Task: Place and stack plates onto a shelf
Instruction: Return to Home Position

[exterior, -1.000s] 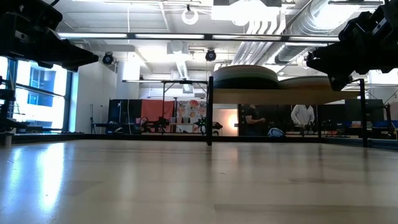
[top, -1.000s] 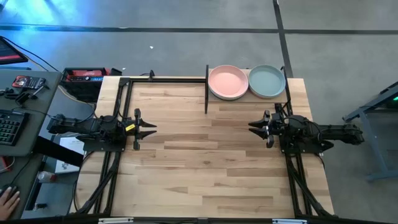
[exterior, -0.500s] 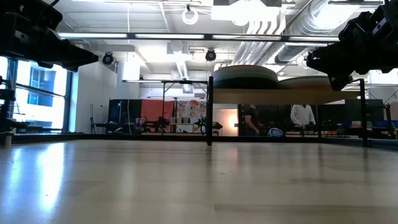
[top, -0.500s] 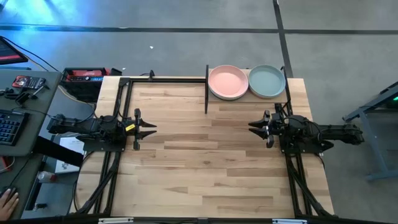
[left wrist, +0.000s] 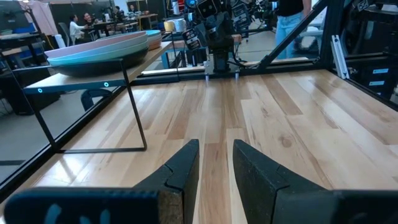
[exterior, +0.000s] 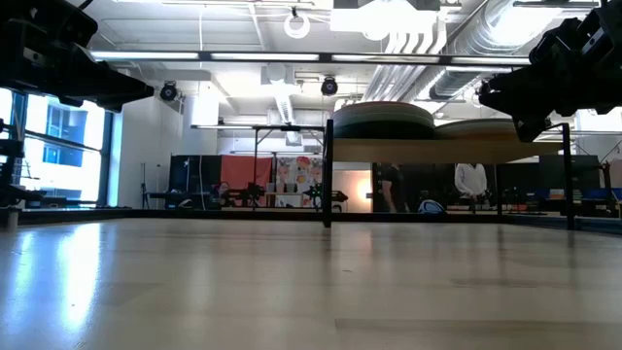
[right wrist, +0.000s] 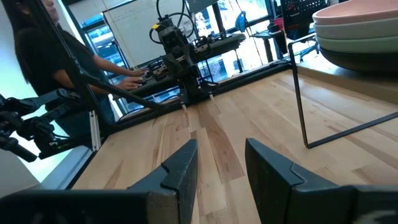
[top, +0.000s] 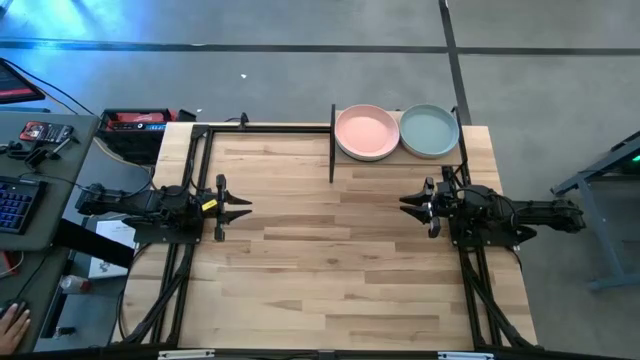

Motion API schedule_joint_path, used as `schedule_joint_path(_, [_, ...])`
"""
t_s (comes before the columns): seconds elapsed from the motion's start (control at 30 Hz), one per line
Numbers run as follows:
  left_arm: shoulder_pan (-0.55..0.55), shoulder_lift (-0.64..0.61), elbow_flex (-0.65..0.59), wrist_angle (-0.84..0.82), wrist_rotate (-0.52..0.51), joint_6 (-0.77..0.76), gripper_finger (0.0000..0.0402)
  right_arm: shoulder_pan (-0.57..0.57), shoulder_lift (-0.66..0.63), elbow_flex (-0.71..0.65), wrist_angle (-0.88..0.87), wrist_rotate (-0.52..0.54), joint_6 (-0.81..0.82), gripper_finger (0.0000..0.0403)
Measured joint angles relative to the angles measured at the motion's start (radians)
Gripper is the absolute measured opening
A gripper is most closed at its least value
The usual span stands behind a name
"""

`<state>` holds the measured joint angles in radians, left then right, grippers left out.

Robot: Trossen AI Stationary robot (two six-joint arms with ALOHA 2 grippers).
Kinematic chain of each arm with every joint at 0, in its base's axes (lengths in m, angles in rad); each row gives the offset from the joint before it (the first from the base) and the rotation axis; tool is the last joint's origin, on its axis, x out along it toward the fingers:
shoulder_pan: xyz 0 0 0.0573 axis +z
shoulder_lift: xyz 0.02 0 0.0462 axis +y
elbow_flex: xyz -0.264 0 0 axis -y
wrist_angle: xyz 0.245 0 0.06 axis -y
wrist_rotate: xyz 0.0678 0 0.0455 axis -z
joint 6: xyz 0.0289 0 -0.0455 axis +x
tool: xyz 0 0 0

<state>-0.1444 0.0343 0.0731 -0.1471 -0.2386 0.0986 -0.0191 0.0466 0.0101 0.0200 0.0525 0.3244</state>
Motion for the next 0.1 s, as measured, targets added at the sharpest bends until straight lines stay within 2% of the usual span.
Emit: schedule_joint_path(0.1, [0.000, 0.000, 0.000, 0.000, 0.000, 0.000, 0.0086, 0.000, 0.000, 0.000, 0.000, 0.000, 0.000, 0.0117])
